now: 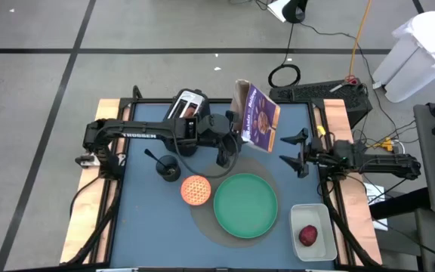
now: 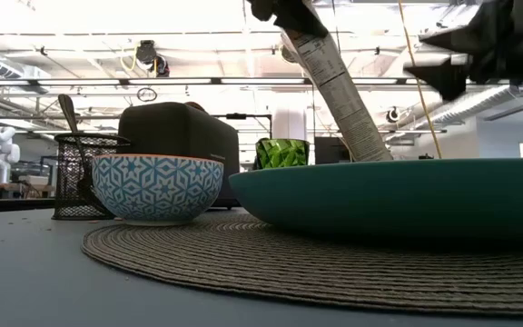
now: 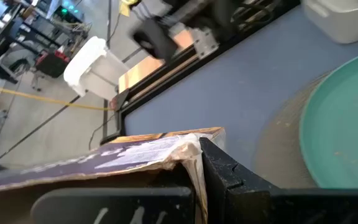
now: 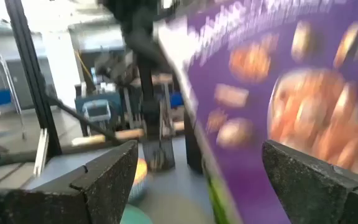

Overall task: Arrange a breakfast setting
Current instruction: Pour the cereal into the orange bowl

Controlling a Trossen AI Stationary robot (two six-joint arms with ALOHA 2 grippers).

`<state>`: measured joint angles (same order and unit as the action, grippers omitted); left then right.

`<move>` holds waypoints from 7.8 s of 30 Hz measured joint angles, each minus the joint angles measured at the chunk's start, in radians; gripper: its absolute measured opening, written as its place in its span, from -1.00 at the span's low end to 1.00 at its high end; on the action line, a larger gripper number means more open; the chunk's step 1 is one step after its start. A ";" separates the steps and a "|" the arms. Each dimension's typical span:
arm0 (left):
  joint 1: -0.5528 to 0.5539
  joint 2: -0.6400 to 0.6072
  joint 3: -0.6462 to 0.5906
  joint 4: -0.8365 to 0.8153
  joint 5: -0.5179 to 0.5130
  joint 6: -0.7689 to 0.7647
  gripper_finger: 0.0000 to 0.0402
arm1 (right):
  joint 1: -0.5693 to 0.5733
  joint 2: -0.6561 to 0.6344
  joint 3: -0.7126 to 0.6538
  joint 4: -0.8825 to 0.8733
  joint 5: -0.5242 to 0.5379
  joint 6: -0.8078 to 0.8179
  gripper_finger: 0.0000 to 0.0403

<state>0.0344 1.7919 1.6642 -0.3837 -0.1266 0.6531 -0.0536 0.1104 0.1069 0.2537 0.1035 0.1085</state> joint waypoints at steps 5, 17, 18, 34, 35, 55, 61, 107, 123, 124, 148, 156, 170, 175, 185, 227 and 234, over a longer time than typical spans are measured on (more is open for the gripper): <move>-0.032 -0.029 0.000 -0.007 0.000 0.013 -0.98 | 0.000 0.000 0.055 -0.012 0.000 -0.014 0.66; -0.091 -0.167 0.000 -0.051 -0.004 -0.007 -0.98 | 0.000 -0.017 0.197 -0.110 0.001 -0.079 0.66; -0.096 -0.177 0.000 -0.055 -0.004 -0.007 -0.98 | 0.000 -0.016 0.197 -0.101 0.001 -0.096 0.66; -0.142 -0.254 0.000 -0.142 -0.008 -0.027 -0.98 | 0.000 -0.016 0.197 -0.085 0.000 -0.128 0.67; -0.142 -0.254 0.000 -0.146 -0.008 -0.031 -0.98 | 0.000 -0.016 0.197 -0.083 0.000 -0.128 0.68; -0.142 -0.256 0.000 -0.131 -0.016 0.009 -0.98 | 0.000 -0.016 0.197 -0.063 0.606 0.038 0.93; -0.142 -0.256 0.000 -0.112 -0.047 0.045 -0.98 | 0.000 -0.016 0.198 -0.190 0.664 0.211 0.93; -0.248 -0.257 0.000 0.047 -0.058 0.216 -0.98 | 0.001 -0.010 -0.087 0.224 -0.088 0.592 0.93; -0.247 -0.257 0.000 0.105 -0.059 0.242 -0.98 | 0.001 0.094 -0.090 0.360 -0.113 0.587 0.93; -0.247 -0.257 0.000 0.106 -0.059 0.242 -0.98 | 0.001 0.111 -0.090 0.390 -0.127 0.587 0.93; -0.235 -0.257 0.000 0.098 -0.056 0.209 -0.98 | 0.002 0.423 -0.082 0.789 -0.158 0.499 0.93; -0.203 -0.251 0.000 0.094 -0.047 0.171 -0.98 | 0.020 0.527 -0.030 0.788 -0.210 0.453 0.92; -0.200 -0.252 0.000 0.015 -0.066 0.102 -0.86 | 0.023 0.545 -0.028 0.789 -0.214 0.449 0.28; -0.200 -0.252 0.000 0.018 -0.084 0.051 -0.79 | 0.023 0.544 -0.027 0.790 -0.216 0.448 0.03; -0.200 -0.252 0.000 0.014 -0.115 -0.108 -0.77 | 0.023 0.545 -0.027 0.789 -0.213 0.452 -0.04; -0.203 -0.251 -0.001 0.040 -0.211 -0.323 0.04 | 0.022 0.545 -0.024 0.785 -0.210 0.445 -0.11; -0.228 -0.323 0.000 -0.089 -0.214 -0.351 0.10 | 0.021 0.545 -0.024 0.759 -0.218 0.445 -0.11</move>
<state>-0.1941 1.4687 1.6641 -0.4730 -0.3408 0.3022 -0.0330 0.6550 0.0834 1.0125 -0.1143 0.5535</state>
